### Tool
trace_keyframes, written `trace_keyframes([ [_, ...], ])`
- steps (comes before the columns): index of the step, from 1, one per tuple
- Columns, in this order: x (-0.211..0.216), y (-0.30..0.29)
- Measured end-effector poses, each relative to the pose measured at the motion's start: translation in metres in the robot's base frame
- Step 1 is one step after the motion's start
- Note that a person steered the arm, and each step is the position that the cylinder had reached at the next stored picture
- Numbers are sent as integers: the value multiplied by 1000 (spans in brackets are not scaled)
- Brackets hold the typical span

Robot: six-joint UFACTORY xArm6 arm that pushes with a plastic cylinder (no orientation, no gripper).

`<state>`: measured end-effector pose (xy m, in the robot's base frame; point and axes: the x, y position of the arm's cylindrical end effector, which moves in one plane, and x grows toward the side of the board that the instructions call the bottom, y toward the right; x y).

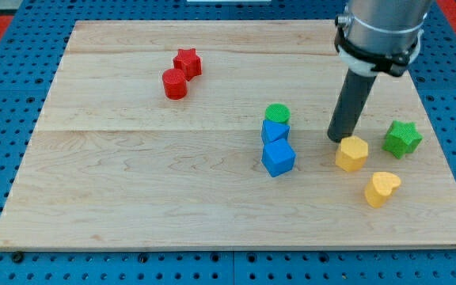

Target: Push the red star and red circle down a bit

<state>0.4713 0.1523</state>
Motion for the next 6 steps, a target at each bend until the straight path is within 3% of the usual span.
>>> trace_keyframes([
  [3, 5, 5],
  [5, -70, 9],
  [6, -77, 17],
])
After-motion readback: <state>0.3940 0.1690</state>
